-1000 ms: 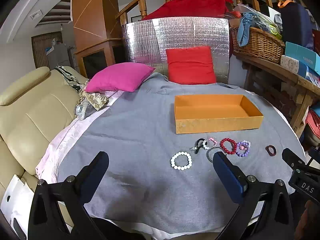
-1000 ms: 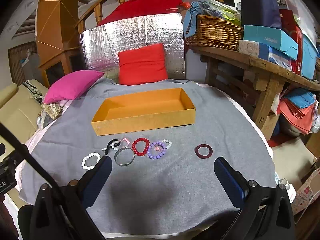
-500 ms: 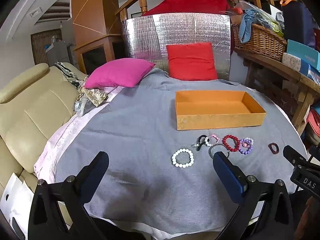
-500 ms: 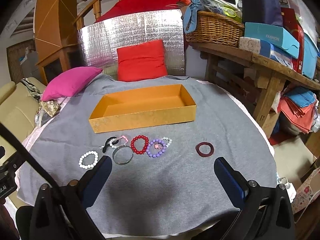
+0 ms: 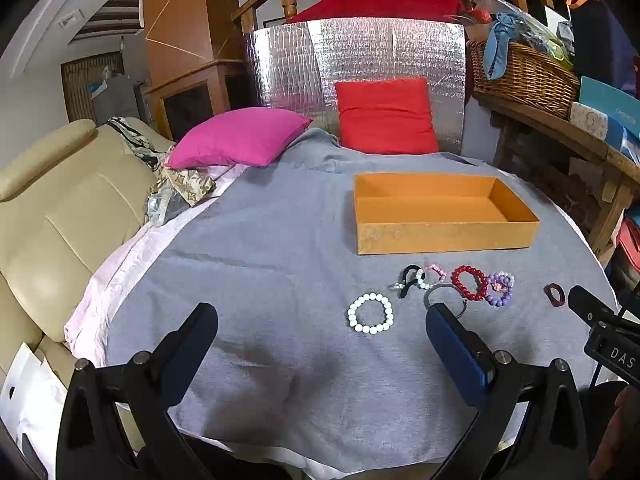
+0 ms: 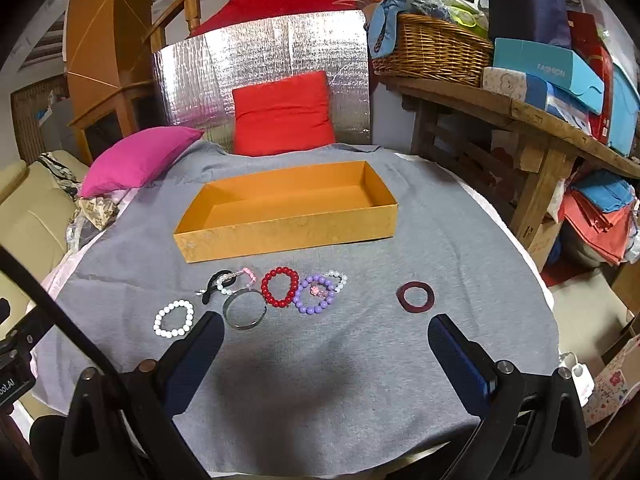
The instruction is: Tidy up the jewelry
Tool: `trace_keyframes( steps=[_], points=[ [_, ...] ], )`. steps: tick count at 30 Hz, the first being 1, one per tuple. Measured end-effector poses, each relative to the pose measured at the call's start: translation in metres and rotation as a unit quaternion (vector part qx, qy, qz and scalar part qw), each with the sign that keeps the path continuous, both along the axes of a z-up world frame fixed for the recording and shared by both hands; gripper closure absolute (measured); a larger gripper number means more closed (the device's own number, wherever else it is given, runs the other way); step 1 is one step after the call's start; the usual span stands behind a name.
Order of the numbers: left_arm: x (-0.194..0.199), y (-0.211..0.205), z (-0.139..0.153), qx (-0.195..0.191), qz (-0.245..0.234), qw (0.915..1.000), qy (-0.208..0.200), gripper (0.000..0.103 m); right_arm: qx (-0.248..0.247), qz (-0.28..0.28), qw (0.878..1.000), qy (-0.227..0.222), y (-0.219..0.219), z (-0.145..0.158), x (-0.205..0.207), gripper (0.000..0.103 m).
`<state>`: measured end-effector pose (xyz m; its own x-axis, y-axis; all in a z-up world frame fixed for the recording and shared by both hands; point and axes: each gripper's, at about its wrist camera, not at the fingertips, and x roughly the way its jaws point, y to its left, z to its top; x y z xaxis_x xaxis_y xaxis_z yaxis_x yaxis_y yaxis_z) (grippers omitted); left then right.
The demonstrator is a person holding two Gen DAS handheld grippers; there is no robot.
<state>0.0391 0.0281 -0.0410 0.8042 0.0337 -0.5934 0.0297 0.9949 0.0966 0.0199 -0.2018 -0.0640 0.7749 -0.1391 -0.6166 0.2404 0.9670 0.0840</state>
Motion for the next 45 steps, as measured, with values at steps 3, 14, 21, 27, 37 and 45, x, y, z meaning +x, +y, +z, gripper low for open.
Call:
trace_keyframes(
  steps=[3,14,21,27,37,45],
  points=[
    [0.004,0.001,-0.002,0.000,0.001,1.0000,0.002,0.000,-0.001,-0.001,1.000,0.003,0.001,-0.001,0.005,0.000],
    [0.028,0.003,-0.019,0.001,0.004,0.9998,0.020,0.000,-0.002,-0.001,1.000,0.017,0.001,-0.011,0.030,0.000],
    [0.063,0.000,-0.041,0.004,-0.004,0.9991,0.043,0.000,0.023,0.006,0.999,0.036,-0.011,-0.029,0.061,0.000],
    [0.120,-0.005,-0.082,-0.010,-0.045,0.9954,0.084,0.000,0.120,0.052,0.989,0.066,-0.061,-0.064,0.100,0.000],
    [0.152,-0.022,-0.113,-0.056,-0.128,0.9807,0.137,0.000,0.302,0.082,0.944,0.103,-0.102,-0.107,0.149,0.015],
    [0.147,-0.035,-0.116,-0.062,-0.154,0.9759,0.141,0.007,0.301,0.096,0.940,0.131,-0.080,-0.117,0.159,0.032]
  ],
)
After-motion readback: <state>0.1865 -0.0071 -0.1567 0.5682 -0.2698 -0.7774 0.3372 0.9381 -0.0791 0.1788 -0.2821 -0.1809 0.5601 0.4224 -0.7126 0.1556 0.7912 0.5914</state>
